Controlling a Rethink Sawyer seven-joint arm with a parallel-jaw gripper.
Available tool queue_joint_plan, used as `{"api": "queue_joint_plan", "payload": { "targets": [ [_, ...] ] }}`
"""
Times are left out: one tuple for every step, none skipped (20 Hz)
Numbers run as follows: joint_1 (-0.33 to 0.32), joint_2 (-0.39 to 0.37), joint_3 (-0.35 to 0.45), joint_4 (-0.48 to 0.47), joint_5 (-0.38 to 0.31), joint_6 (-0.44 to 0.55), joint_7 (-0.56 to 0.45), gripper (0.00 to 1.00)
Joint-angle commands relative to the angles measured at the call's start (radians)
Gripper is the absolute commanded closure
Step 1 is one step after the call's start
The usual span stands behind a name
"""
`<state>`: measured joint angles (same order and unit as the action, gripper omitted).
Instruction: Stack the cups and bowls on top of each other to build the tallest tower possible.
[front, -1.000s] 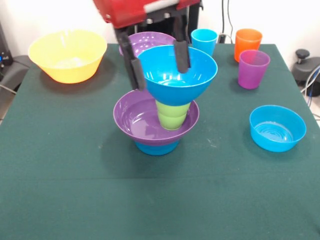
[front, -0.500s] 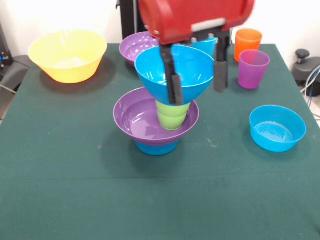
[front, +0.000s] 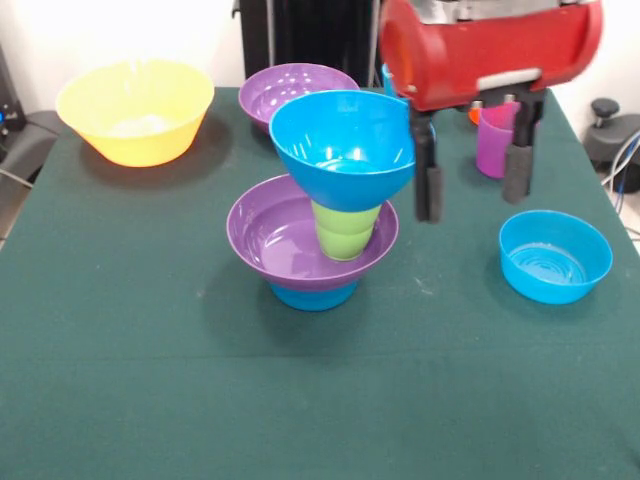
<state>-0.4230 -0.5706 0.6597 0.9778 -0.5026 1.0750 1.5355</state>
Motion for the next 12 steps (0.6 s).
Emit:
{"api": "queue_joint_plan", "payload": {
  "targets": [
    [0.036, 0.016, -0.07, 0.117, -0.037, 0.105, -0.089, 0.0],
    [0.033, 0.019, -0.061, 0.114, -0.038, 0.133, -0.142, 0.0],
    [0.034, 0.02, -0.057, 0.113, -0.044, 0.152, -0.18, 0.0],
    [0.035, 0.026, -0.052, 0.098, -0.053, 0.184, -0.23, 0.0],
    [0.036, 0.027, -0.046, 0.095, -0.06, 0.202, -0.268, 0.0],
    [0.037, 0.03, -0.04, 0.085, -0.068, 0.226, -0.307, 0.0],
    [0.042, 0.031, -0.037, 0.074, -0.079, 0.267, -0.348, 0.0],
    [0.044, 0.029, -0.037, 0.067, -0.084, 0.296, -0.362, 0.0],
    [0.047, 0.028, -0.037, 0.059, -0.089, 0.325, -0.377, 0.0],
    [0.047, 0.024, -0.034, 0.06, -0.095, 0.358, -0.402, 0.0],
    [0.047, 0.018, -0.03, 0.068, -0.106, 0.388, -0.446, 0.0],
    [0.046, 0.012, -0.026, 0.075, -0.117, 0.418, -0.489, 0.0]
  ]
}}
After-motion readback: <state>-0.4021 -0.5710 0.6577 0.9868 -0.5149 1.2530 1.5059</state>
